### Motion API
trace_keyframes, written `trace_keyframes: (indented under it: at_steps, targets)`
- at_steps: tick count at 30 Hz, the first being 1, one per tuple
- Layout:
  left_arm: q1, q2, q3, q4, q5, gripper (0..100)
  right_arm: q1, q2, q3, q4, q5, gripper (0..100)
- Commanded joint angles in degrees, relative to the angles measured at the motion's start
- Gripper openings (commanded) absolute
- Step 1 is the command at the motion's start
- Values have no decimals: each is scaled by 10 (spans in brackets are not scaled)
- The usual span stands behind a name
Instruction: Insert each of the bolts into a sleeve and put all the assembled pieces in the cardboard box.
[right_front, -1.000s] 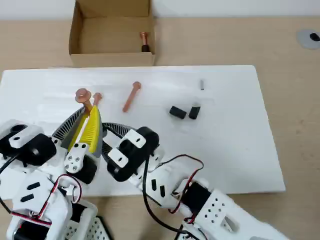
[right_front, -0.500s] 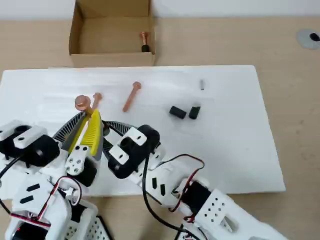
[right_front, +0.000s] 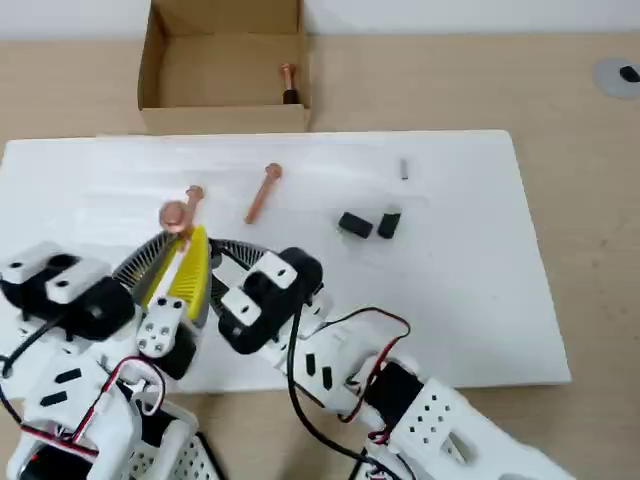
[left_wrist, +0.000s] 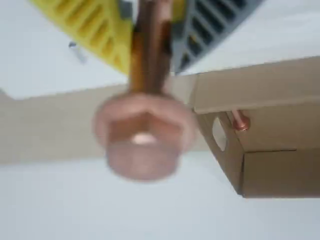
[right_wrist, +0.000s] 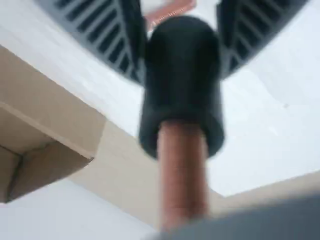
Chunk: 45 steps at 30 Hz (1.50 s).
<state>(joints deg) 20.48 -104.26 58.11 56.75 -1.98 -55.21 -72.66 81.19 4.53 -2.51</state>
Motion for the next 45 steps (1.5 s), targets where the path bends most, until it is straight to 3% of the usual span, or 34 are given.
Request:
trace_keyframes:
  at_steps: [1, 25, 34, 42, 45]
  targets:
    - [22, 0, -1, 12, -4, 6, 7, -16, -13, -16, -6, 9]
    - [24, 0, -2, 81, -30, 11, 7, -16, -9, -16, -6, 9]
    - [24, 0, -48, 158, 11, 112, 7, -16, -9, -16, -6, 9]
    - [22, 4, -92, 204, 19, 118, 7, -15, -11, -16, -6, 9]
    - [-21, 5, -115, 207, 18, 118, 14, -15, -14, -16, -6, 9]
